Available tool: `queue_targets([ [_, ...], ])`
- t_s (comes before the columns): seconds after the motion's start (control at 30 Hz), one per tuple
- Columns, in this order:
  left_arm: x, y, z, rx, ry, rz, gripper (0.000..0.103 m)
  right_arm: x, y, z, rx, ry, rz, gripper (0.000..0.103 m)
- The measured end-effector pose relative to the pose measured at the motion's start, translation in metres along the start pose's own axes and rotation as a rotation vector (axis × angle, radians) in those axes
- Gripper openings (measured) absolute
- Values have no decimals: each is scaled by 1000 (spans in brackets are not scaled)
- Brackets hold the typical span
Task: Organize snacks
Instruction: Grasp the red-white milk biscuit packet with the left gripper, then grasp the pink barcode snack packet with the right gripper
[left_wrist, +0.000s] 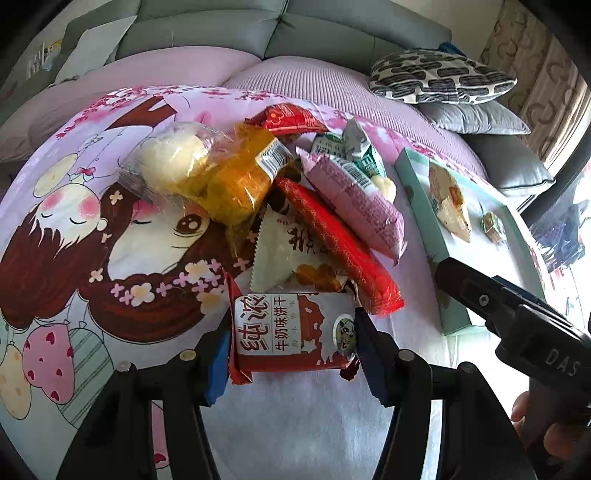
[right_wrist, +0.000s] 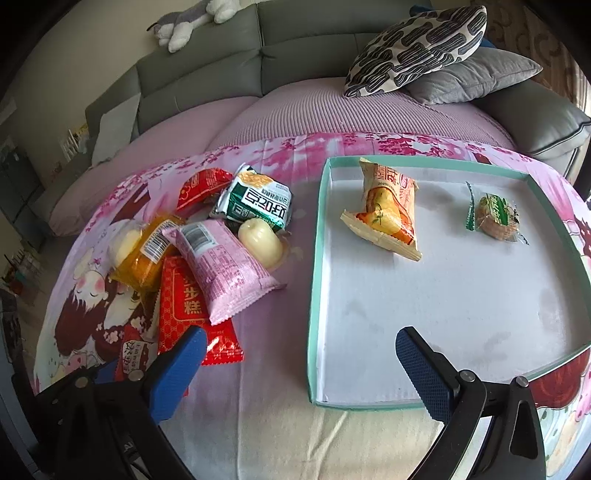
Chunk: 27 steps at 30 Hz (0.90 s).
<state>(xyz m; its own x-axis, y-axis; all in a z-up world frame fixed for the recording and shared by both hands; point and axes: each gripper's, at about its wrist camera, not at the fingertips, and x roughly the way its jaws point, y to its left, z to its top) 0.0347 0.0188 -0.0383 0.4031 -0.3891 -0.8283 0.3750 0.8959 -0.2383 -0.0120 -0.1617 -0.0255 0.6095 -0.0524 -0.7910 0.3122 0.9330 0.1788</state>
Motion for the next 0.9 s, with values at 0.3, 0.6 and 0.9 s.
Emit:
queue_targets([
  [0.3, -16, 27, 8, -105, -71, 53, 62, -1, 3, 9, 26, -78, 68, 103],
  [0.6, -28, 43, 24, -214, -149, 50, 62, 16, 40, 27, -125, -134, 112, 91],
  [0.9, -24, 63, 20, -297, -144, 50, 62, 41, 54, 27, -160, -77, 94, 75],
])
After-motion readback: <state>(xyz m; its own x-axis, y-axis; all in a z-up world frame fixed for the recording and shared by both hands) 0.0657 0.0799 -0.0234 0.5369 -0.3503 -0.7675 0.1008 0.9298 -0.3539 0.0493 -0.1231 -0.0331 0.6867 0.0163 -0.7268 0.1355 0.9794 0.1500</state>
